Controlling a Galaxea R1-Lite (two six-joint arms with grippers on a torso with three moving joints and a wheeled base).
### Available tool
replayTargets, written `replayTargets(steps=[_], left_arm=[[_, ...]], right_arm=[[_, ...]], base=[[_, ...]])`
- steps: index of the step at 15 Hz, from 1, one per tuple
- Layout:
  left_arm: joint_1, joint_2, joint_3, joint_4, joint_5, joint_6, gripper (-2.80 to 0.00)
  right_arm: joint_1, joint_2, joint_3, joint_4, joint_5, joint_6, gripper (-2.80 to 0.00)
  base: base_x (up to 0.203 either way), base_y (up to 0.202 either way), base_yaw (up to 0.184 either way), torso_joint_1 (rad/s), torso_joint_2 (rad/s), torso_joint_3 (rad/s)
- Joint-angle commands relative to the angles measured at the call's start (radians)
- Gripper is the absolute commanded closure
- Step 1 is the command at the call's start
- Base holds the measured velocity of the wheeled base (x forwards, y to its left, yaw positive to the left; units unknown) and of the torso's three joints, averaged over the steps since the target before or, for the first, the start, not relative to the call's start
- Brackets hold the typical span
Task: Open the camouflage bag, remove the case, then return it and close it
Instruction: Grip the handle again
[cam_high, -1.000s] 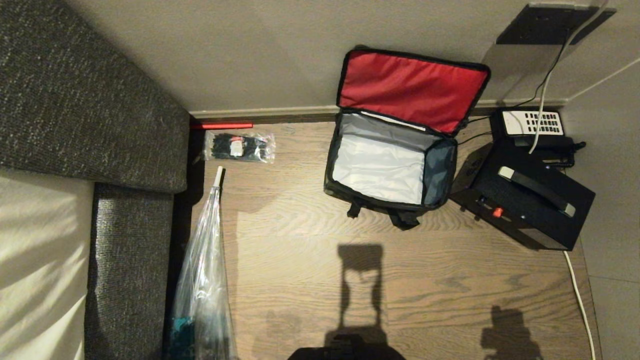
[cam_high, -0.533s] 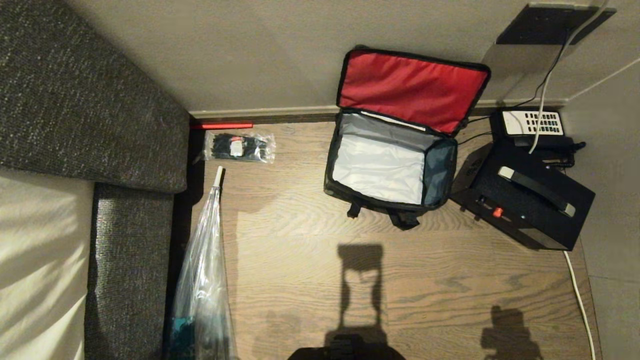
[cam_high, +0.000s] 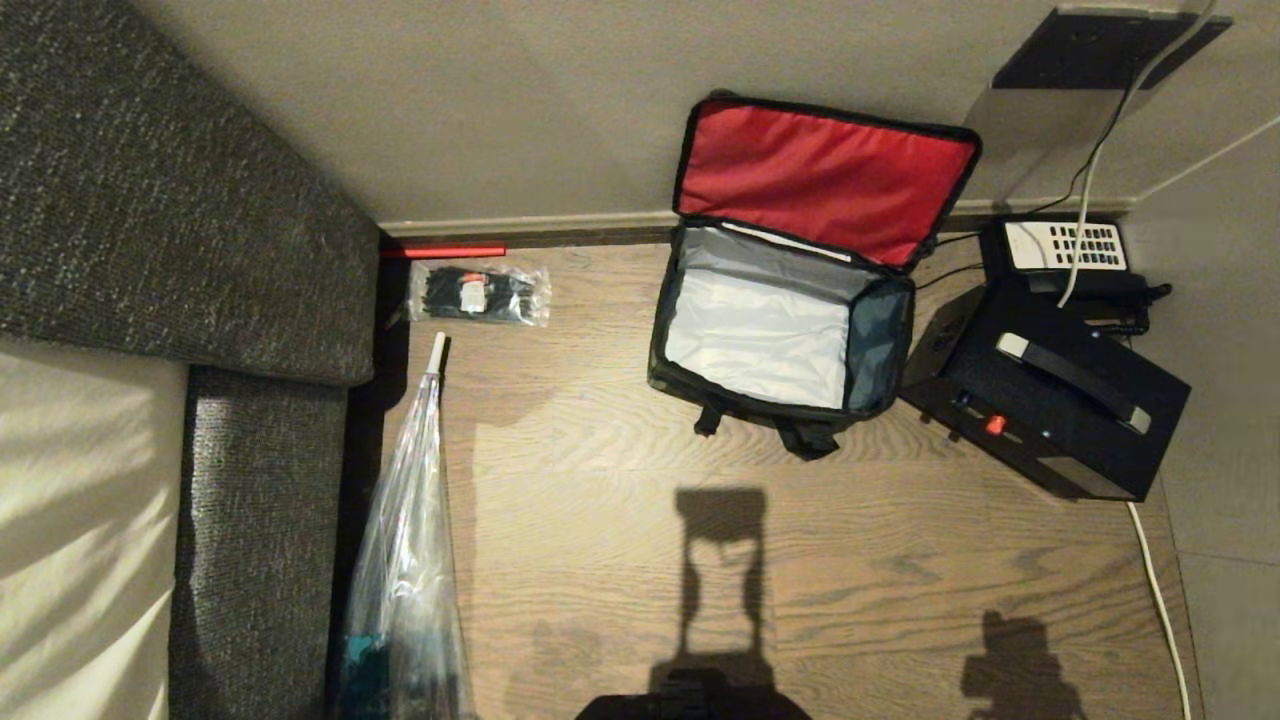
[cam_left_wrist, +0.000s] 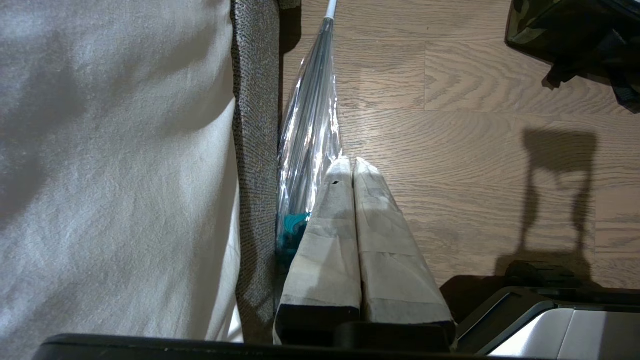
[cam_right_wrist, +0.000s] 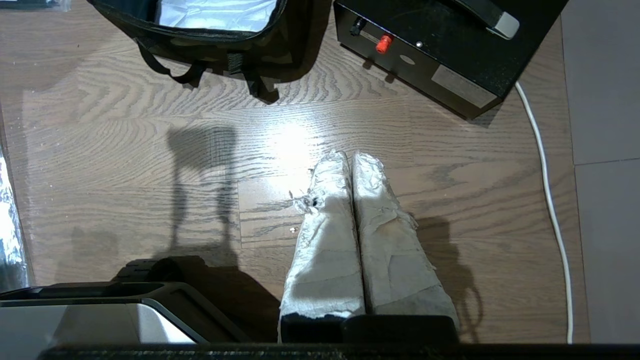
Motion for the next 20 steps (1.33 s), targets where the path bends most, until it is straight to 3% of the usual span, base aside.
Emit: replayTargets(steps=[1,20], left_arm=[[0.0,-0.002,0.0,0.0,0.0,0.0,0.0],[0.0,-0.002,0.0,0.0,0.0,0.0,0.0]], right_arm=[[0.0,0.0,0.014,-0.001,0.0,0.0,0.0],[0.0,0.0,0.014,-0.001,0.0,0.0,0.0]], base=[[0.0,0.0,0.0,0.0,0.0,0.0],[0.0,0.0,0.0,0.0,0.0,0.0]])
